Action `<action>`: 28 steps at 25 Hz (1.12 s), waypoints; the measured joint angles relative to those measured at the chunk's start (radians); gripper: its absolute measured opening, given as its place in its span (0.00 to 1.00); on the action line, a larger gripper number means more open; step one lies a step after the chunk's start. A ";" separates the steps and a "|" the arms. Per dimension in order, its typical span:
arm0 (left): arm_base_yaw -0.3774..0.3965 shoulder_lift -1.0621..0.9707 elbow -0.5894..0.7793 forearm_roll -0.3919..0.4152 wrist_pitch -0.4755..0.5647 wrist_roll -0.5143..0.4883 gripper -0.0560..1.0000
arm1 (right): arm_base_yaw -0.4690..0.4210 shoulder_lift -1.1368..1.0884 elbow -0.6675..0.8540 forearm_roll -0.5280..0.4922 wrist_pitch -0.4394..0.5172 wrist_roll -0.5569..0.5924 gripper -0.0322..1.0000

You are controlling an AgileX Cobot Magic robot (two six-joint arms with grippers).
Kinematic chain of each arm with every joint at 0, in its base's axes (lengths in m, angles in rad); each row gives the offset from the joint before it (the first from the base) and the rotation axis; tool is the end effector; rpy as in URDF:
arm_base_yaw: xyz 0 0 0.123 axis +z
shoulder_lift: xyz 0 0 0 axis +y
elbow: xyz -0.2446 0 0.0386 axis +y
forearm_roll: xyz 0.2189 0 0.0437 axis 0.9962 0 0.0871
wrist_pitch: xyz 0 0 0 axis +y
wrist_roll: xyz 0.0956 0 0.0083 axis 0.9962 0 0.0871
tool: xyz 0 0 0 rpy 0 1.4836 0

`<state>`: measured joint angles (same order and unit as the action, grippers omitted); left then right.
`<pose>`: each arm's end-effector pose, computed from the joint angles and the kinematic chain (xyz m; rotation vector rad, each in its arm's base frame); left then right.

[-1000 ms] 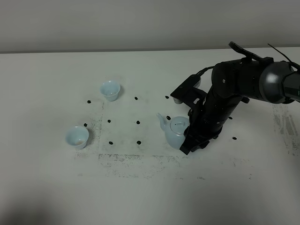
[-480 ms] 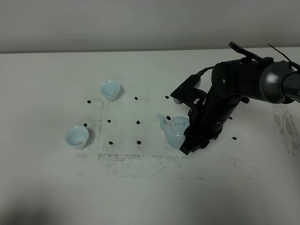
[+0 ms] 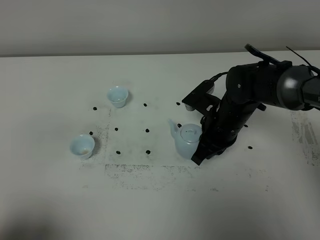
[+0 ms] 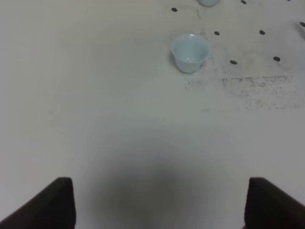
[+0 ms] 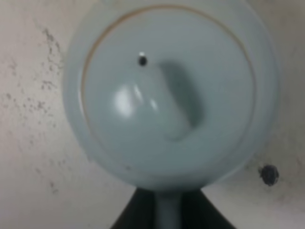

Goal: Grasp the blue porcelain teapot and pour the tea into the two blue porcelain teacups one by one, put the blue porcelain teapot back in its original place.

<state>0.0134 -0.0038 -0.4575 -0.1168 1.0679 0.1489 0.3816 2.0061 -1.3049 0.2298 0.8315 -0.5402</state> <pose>0.0149 -0.0096 0.2500 0.1443 2.0796 -0.0424 0.3157 0.1441 0.1270 -1.1339 2.7695 0.2534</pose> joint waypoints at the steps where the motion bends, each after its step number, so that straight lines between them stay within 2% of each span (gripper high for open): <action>1: 0.000 0.000 0.000 0.000 0.000 0.000 0.74 | 0.000 0.000 0.000 0.000 0.000 0.000 0.12; 28: 0.000 0.000 0.000 0.000 0.000 0.000 0.74 | 0.000 -0.023 0.000 -0.008 0.012 0.002 0.12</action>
<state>0.0134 -0.0038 -0.4575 -0.1168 1.0679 0.1489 0.3816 1.9827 -1.3049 0.2214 0.8432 -0.5381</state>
